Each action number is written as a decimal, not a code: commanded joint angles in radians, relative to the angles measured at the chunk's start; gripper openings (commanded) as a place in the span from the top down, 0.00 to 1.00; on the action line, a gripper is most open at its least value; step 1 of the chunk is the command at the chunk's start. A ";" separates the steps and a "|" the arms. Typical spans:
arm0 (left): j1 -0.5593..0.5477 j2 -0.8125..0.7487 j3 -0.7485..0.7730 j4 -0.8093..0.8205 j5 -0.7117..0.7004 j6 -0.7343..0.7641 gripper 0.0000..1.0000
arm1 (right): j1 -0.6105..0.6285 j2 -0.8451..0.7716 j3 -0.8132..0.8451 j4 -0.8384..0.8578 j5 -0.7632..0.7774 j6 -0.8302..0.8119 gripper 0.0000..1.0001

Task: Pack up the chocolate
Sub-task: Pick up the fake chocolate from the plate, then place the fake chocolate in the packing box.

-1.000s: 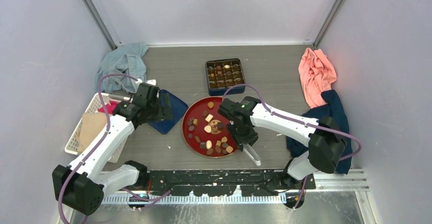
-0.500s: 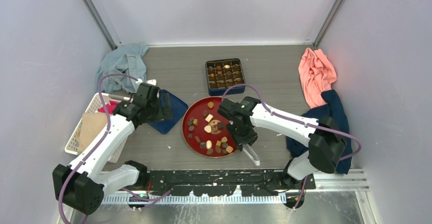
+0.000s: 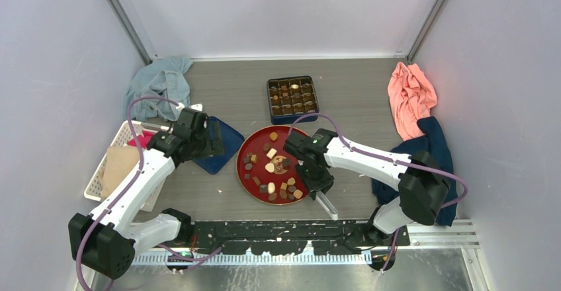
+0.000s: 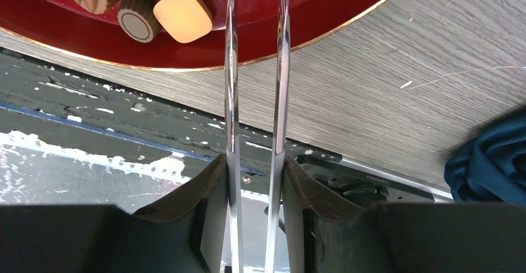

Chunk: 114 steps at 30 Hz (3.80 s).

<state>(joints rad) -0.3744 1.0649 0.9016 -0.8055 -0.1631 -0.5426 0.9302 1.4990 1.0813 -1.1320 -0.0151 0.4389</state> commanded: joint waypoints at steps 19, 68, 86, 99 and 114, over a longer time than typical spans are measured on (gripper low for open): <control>0.003 0.040 0.058 0.002 0.048 -0.003 0.15 | 0.006 -0.074 0.176 -0.069 0.151 0.041 0.99; 0.003 -0.014 0.071 0.205 0.136 0.178 0.13 | -0.534 0.566 1.009 -0.125 -0.058 -0.004 0.99; 0.003 0.088 0.086 0.205 0.136 0.191 0.14 | -0.593 0.662 1.102 -0.154 -0.099 -0.096 0.99; 0.003 0.127 0.101 0.194 0.070 0.215 0.14 | -0.600 0.791 1.265 -0.205 -0.095 -0.075 0.99; 0.004 0.141 0.110 0.170 0.047 0.213 0.14 | -0.608 0.805 1.262 -0.194 -0.138 -0.056 0.72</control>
<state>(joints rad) -0.3744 1.2079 0.9833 -0.6529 -0.0975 -0.3367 0.3298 2.3177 2.2974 -1.3216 -0.1188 0.3702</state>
